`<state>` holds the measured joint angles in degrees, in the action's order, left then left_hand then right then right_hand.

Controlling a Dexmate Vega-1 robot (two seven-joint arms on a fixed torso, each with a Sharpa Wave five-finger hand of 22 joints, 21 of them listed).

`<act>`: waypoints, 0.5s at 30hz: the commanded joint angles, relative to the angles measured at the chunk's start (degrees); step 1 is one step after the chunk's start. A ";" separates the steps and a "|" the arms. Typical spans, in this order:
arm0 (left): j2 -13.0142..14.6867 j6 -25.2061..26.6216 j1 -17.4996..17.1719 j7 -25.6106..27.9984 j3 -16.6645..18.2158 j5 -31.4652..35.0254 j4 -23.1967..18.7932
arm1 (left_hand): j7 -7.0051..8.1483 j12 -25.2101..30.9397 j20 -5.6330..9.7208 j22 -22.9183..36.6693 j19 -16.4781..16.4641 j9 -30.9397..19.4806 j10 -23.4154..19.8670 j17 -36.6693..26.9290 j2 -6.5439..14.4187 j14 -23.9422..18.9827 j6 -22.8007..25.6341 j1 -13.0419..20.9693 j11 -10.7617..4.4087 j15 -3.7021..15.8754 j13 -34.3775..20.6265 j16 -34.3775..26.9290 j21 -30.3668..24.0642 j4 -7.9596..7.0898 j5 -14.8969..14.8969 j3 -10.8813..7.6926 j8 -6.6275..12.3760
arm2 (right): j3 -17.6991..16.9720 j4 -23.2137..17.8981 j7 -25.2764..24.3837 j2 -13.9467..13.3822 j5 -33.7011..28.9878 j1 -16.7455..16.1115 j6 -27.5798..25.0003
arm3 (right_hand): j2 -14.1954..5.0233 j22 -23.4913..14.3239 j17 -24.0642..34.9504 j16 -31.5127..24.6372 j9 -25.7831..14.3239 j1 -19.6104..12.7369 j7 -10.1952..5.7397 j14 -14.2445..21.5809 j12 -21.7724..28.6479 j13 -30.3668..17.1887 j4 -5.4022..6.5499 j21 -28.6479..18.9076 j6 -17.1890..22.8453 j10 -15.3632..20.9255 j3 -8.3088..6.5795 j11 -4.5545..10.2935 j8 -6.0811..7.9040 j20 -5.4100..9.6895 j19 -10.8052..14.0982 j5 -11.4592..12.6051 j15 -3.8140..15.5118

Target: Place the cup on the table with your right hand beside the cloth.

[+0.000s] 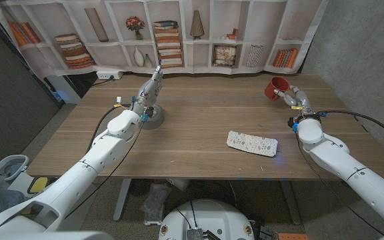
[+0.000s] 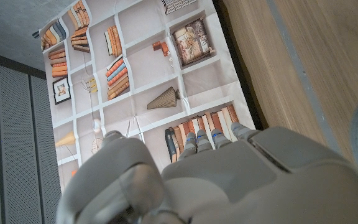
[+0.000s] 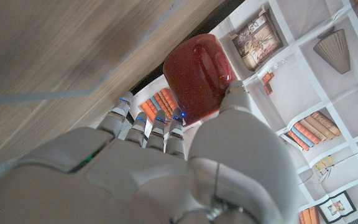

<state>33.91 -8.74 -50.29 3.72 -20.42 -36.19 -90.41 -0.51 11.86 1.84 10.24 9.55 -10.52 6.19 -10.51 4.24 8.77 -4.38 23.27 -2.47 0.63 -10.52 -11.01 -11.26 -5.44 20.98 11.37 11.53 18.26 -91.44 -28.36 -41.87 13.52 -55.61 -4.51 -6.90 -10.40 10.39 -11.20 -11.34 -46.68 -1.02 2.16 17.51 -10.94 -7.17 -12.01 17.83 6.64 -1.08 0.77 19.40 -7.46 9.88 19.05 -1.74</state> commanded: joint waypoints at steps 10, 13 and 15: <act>-0.01 0.39 -0.12 0.63 0.02 0.14 -0.41 | -0.19 -0.11 1.65 0.26 1.46 -0.22 -0.09 -0.13 0.28 -0.05 0.10 0.43 0.21 0.04 -0.30 0.11 -0.43 -0.16 -0.16 0.48 -0.14 | 0.65 -0.09 2.37 -0.13 -0.59 0.78 1.97 | -0.72 -0.18 0.18 0.15 -0.31 -0.39 -7.55 0.25 0.07 0.02 0.13 0.20 8.29 0.69 -0.72 0.30 0.08 -0.21 0.32 -0.55 0.25; -0.13 0.20 -0.21 0.47 0.13 -0.14 -0.33 | -0.14 -0.13 1.63 0.26 1.47 -0.22 -0.04 -0.13 0.29 -0.08 0.11 0.45 0.14 0.03 -0.30 0.10 -0.42 -0.16 -0.16 0.51 -0.14 | 0.70 -0.10 2.60 -0.13 -0.62 0.85 1.98 | -0.76 -0.18 0.20 0.16 -0.32 -0.39 -7.50 0.23 0.05 0.02 0.16 0.22 8.43 0.72 -0.75 0.27 0.07 -0.20 0.29 -0.68 0.22; -0.37 -0.18 -0.26 0.08 0.27 -0.62 -0.11 | -0.19 -0.13 1.63 0.26 1.47 -0.22 -0.05 -0.13 0.30 -0.03 0.10 0.46 0.10 0.08 -0.30 0.12 -0.43 -0.16 -0.16 0.53 -0.14 | 0.86 -0.12 2.93 -0.28 -0.85 0.88 2.30 | -0.78 -0.18 0.21 0.15 -0.32 -0.37 -7.49 0.25 0.06 0.02 0.17 0.23 8.53 0.79 -0.75 0.29 0.07 -0.19 0.28 -0.76 0.21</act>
<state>33.93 -8.39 -50.26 4.13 -20.47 -36.07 -90.73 -0.51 11.86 1.84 10.24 9.55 -10.52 6.19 -10.52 4.24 8.77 -4.38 23.27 -2.47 0.63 -10.52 -11.01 -11.26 -5.68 20.98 11.61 11.53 18.75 -91.43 -26.50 -41.91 13.12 -54.98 -2.97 -7.23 -10.40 10.40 -11.20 -11.34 -47.01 -0.78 2.15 17.52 -10.94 -7.16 -11.86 18.07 6.98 -1.55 1.01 18.91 -7.46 9.88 18.38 -1.74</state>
